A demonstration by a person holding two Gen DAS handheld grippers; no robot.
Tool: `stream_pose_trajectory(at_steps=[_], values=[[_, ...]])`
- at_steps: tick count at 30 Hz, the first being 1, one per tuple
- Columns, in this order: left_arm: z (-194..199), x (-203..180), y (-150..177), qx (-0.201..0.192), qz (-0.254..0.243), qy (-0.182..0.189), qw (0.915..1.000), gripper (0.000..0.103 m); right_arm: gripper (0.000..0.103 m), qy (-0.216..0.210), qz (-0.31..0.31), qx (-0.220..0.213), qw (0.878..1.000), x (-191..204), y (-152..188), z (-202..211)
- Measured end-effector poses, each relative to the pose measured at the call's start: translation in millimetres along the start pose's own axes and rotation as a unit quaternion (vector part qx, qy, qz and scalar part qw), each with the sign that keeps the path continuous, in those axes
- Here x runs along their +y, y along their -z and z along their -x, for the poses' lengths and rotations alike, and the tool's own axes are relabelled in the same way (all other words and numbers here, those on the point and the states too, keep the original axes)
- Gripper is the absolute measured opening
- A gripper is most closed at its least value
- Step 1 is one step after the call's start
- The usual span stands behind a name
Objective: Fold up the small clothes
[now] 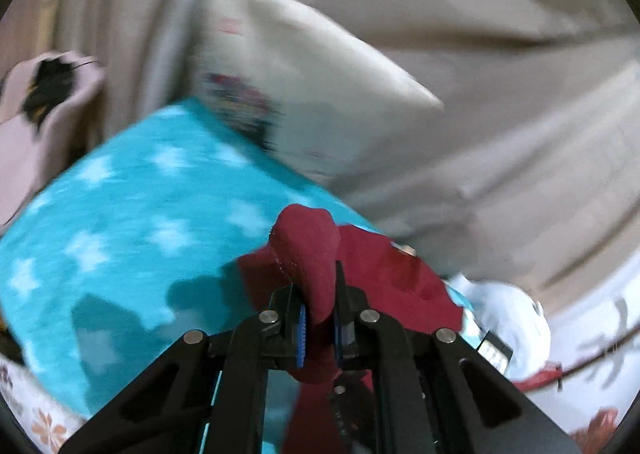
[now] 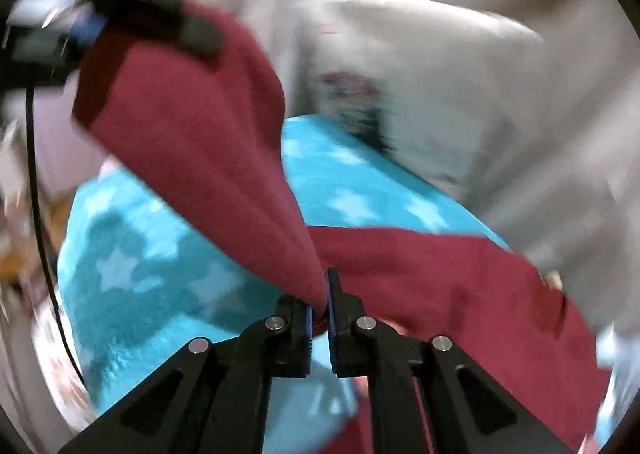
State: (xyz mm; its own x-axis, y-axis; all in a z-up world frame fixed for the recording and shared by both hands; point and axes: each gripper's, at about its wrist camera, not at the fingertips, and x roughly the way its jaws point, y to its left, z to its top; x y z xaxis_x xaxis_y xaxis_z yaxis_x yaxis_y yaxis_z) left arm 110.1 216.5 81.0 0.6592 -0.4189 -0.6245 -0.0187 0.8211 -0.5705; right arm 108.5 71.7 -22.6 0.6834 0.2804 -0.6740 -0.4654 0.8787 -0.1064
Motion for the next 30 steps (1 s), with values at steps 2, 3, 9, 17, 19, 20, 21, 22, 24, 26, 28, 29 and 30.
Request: stream_pose_trajectory(at_steps=[2, 3, 9, 17, 19, 20, 21, 22, 24, 26, 28, 29, 30], values=[[-21, -41, 1, 0.018, -0.034, 0.025, 0.9990, 0.009, 0.006, 0.016, -0.071, 0.002, 0.997, -49, 8, 17], [-35, -66, 3, 0.031, -0.061, 0.037, 0.9970, 0.010, 0.006, 0.022, -0.098, 0.002, 0.995, -67, 14, 23], [-93, -141, 30, 0.110, -0.114, 0.060, 0.9855, 0.021, 0.006, 0.051, -0.336, 0.044, 0.939, -206, 88, 36], [-111, -107, 36, 0.099, -0.096, -0.026, 0.9902, 0.033, 0.048, -0.022, -0.507, 0.061, 0.859, -287, 176, 50], [-119, -90, 36, 0.096, -0.089, -0.052, 0.9901, 0.033, 0.049, 0.009, -0.485, 0.065, 0.872, -287, 175, 64], [-124, -85, 35, 0.096, -0.088, -0.060, 0.9897, 0.033, 0.049, 0.026, -0.469, 0.065, 0.881, -286, 171, 70], [-130, -78, 35, 0.100, -0.085, -0.070, 0.9889, 0.033, 0.049, 0.041, -0.441, 0.060, 0.895, -281, 166, 77], [-137, -71, 36, 0.105, -0.081, -0.081, 0.9879, 0.033, 0.049, 0.050, -0.411, 0.056, 0.908, -276, 157, 78], [-152, -61, 38, 0.112, -0.078, -0.093, 0.9862, 0.033, 0.050, 0.058, -0.333, 0.054, 0.939, -260, 132, 76], [-167, -59, 39, 0.121, -0.083, -0.100, 0.9841, 0.033, 0.051, 0.058, -0.238, 0.057, 0.968, -232, 102, 62], [-186, -58, 41, 0.130, -0.100, -0.119, 0.9792, 0.033, 0.052, 0.065, -0.153, 0.067, 0.984, -207, 82, 41], [-194, -57, 42, 0.133, -0.107, -0.131, 0.9766, 0.033, 0.054, 0.085, -0.088, 0.078, 0.989, -188, 73, 25], [-202, -54, 44, 0.137, -0.113, -0.141, 0.9740, 0.033, 0.054, 0.111, -0.043, 0.085, 0.989, -177, 68, 12]])
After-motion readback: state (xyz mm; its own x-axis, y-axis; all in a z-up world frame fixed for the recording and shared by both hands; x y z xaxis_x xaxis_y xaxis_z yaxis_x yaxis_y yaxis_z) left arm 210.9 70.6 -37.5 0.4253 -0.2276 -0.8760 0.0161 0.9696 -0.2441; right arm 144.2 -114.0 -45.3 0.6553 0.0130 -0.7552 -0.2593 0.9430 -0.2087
